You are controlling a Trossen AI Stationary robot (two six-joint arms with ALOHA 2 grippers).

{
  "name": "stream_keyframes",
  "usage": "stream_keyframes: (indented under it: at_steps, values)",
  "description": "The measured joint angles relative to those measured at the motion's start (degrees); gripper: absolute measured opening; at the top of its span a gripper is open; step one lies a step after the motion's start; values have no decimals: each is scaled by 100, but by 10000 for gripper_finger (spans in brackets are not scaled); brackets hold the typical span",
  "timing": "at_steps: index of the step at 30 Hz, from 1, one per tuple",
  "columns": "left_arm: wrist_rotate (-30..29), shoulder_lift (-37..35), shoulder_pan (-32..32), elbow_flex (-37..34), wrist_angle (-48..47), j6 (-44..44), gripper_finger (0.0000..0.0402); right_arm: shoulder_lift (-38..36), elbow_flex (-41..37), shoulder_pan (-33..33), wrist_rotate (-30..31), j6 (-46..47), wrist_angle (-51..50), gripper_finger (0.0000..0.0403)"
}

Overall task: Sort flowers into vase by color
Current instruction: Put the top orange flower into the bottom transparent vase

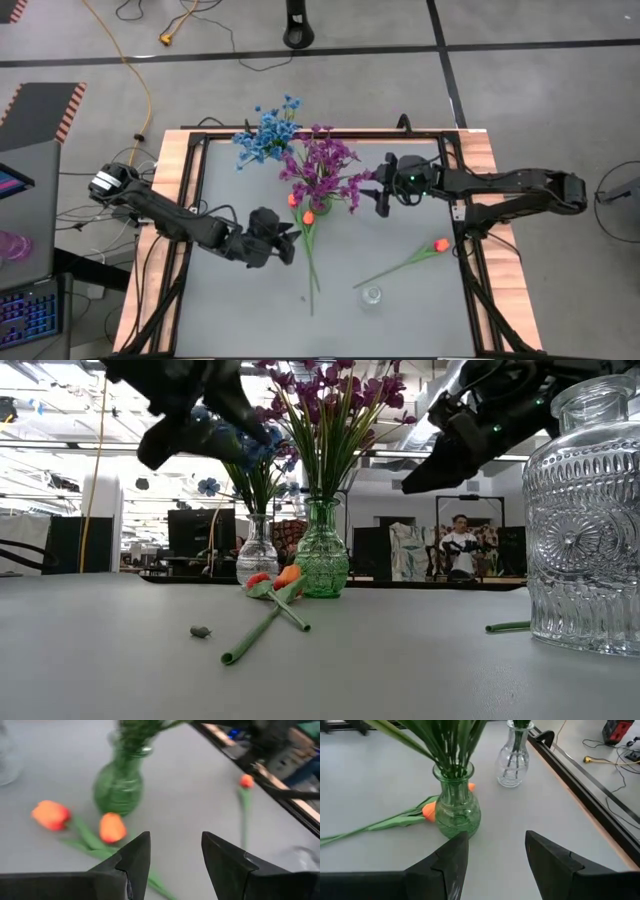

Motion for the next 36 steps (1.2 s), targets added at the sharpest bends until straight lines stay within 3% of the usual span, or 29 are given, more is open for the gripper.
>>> stream_keyframes:
  at_steps: [19, 36]
  values:
    - [1076, 1609, 1389, 0, -176, -587, 164, 7, 0, 376, -2, 11, -16, 224]
    - [1332, 2114, 1706, 0, 278, -779, 164, 9, 0, 403, -4, 2, -8, 224]
